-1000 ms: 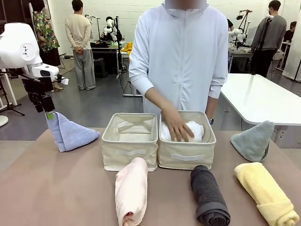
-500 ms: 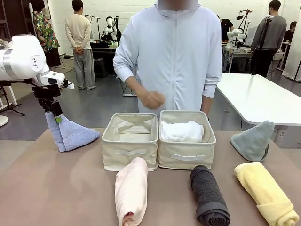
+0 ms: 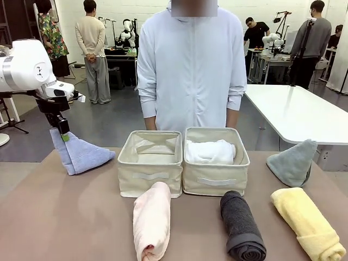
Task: Sort the towels based on their folding style.
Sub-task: Pick up one triangle-folded towel and place it in the left Fabric basket.
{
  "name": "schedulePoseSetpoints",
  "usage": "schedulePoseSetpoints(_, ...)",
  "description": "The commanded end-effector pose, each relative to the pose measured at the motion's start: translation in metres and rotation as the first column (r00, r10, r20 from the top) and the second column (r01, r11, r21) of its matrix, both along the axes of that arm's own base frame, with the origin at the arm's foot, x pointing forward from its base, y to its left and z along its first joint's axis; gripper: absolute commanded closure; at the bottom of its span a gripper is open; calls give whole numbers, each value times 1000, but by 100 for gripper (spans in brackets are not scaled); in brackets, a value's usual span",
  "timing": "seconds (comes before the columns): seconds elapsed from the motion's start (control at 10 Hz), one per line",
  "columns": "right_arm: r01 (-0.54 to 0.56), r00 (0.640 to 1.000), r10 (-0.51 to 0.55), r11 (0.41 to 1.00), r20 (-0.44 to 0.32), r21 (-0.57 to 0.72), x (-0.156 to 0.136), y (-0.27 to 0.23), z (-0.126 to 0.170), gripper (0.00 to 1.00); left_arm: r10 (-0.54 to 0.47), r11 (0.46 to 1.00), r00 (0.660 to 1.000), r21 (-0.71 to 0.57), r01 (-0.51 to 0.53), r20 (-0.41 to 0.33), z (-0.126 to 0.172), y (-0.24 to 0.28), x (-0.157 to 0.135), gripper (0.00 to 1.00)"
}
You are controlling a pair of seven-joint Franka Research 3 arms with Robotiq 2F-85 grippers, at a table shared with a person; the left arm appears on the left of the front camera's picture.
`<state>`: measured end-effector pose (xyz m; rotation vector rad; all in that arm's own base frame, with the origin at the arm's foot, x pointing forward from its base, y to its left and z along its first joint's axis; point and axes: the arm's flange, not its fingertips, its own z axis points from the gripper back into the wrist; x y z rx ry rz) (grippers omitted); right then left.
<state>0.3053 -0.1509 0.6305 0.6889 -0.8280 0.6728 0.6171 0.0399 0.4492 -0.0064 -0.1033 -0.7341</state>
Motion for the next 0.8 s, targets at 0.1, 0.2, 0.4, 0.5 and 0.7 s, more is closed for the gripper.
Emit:
schedulePoseSetpoints(0.1, -14, 1000, 14, 1000, 19, 22, 2, 0, 1, 0, -63, 998, 998, -27, 63, 2, 7, -1, -10, 100)
schedulePoseSetpoints(0.2, -14, 1000, 14, 1000, 19, 22, 2, 0, 1, 0, -86, 996, 996, -9, 86, 13, 11, -5, -16, 100)
schedulePoseSetpoints(0.4, -14, 1000, 14, 1000, 19, 22, 2, 0, 1, 0, -126, 991, 991, 38, 128, -44, 39, -16, -34, 100)
schedulePoseSetpoints(0.5, -14, 1000, 14, 1000, 19, 22, 2, 0, 1, 0, -169, 975, 978, 124, 185, -125, 73, -24, -54, 100)
schedulePoseSetpoints(0.7, -14, 1000, 14, 1000, 19, 22, 2, 0, 1, 0, -206, 956, 976, 198, 215, -69, 157, -35, -109, 100)
